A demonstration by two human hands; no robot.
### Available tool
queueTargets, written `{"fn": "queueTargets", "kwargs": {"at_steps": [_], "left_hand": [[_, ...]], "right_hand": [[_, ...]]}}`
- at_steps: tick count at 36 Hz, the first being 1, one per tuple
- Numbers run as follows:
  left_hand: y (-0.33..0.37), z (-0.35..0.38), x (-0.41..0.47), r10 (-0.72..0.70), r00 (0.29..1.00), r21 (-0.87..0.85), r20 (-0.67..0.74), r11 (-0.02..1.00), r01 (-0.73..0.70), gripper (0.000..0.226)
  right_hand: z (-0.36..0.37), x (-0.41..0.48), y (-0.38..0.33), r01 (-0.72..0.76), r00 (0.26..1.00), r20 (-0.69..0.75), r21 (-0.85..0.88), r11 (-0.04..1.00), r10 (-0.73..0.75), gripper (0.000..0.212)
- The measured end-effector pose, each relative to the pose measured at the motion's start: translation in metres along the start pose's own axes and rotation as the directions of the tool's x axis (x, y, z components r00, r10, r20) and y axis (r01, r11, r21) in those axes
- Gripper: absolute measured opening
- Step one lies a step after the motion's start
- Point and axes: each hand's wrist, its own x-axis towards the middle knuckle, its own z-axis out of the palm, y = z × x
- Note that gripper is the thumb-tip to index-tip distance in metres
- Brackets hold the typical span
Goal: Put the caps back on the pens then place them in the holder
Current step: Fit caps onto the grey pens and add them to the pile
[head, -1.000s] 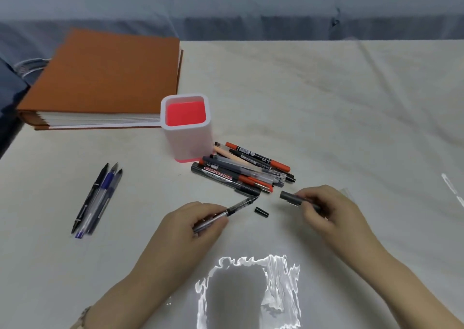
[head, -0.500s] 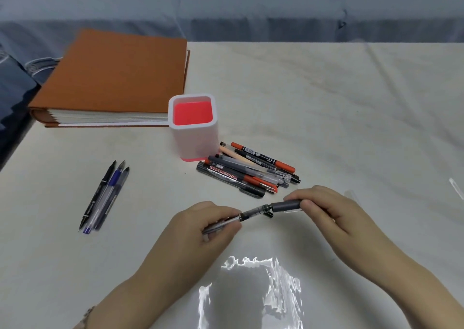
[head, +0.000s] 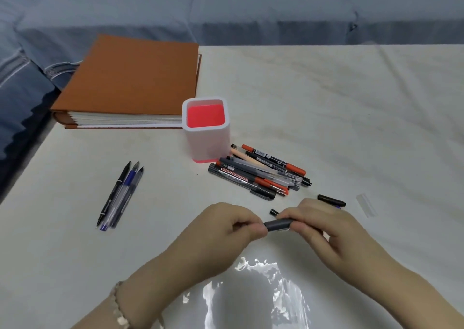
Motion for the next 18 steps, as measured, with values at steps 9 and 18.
{"fn": "queueTargets", "kwargs": {"at_steps": [9, 18], "left_hand": [[-0.042, -0.018, -0.011, -0.028, 0.983, 0.409, -0.182, 0.907, 0.102, 0.03], [-0.108, -0.063, -0.027, -0.029, 0.765, 0.499, -0.643, 0.742, 0.447, 0.017]], "right_hand": [[0.032, 0.011, 0.006, -0.067, 0.997, -0.052, -0.364, 0.929, 0.051, 0.035], [0.024, 0.047, 0.024, -0.398, 0.886, -0.376, -0.319, 0.86, 0.271, 0.013]]}}
